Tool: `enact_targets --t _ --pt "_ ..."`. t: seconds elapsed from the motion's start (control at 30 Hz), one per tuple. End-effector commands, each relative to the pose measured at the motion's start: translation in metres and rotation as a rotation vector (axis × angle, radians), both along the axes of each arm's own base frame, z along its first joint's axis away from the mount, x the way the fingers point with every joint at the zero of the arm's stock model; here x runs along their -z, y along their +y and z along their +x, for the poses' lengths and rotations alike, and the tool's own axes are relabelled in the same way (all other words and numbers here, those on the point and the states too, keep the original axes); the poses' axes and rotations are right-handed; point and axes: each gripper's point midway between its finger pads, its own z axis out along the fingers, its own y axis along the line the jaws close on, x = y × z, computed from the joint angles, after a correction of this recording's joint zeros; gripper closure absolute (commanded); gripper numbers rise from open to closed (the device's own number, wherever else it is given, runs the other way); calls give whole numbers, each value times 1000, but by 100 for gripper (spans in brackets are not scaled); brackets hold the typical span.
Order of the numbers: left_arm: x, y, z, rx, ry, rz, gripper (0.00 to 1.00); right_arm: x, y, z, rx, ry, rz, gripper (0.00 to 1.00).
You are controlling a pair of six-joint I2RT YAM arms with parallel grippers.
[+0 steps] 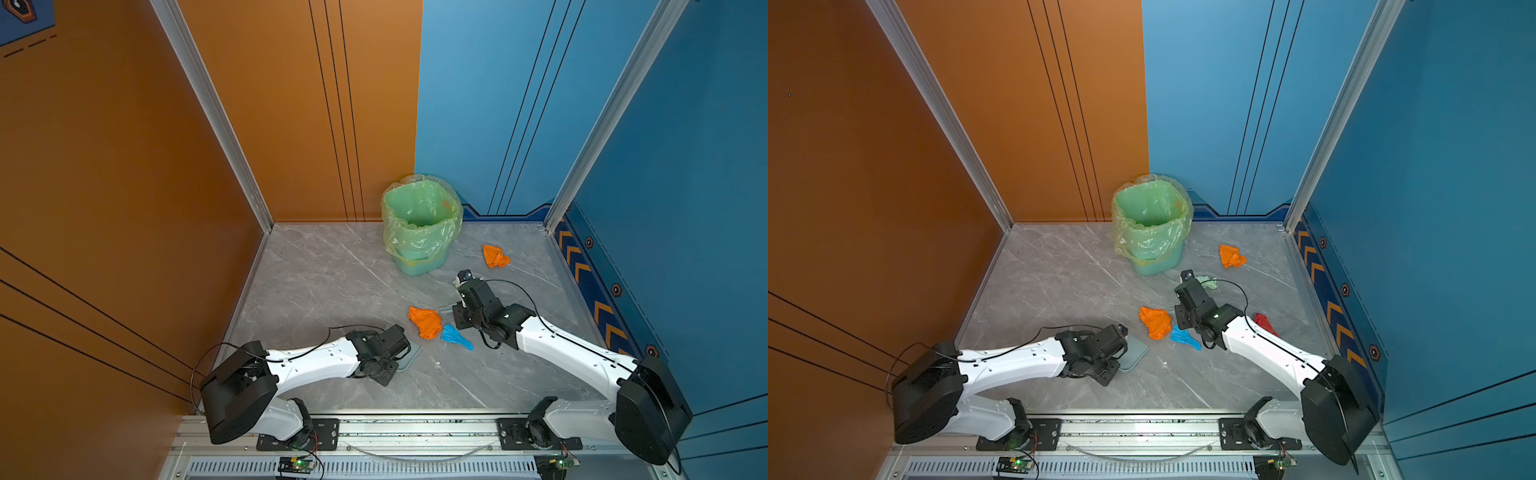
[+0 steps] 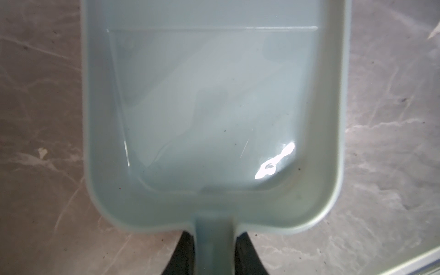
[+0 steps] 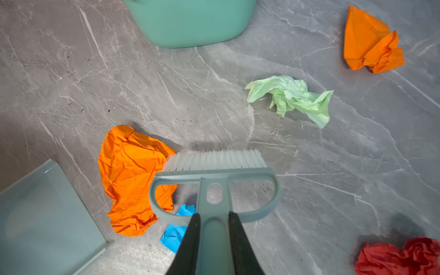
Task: Sweep away the paper scraps from the table
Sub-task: 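Push the orange scrap into the dustpan with the right gripper's brush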
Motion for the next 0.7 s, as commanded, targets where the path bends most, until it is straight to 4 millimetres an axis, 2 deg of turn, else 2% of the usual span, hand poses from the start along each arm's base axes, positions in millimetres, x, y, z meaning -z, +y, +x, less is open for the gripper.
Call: enact_targets --t 0.0,0.13,0.17,0.33,0.67 --pt "-3 -7 -2 34 3 -3 100 -14 12 11 -17 -45 -3 100" --pt "-6 -9 3 26 -13 -4 100 -5 17 7 -48 -25 -43 100" --pt "-6 -9 3 26 -17 -2 100 -2 26 0 -84 -17 -54 100" --pt "-6 -7 4 19 -23 5 100 10 36 -18 -151 21 -98 100" --pt "-4 -8 5 16 -25 9 100 13 64 -51 -304 51 -73 100"
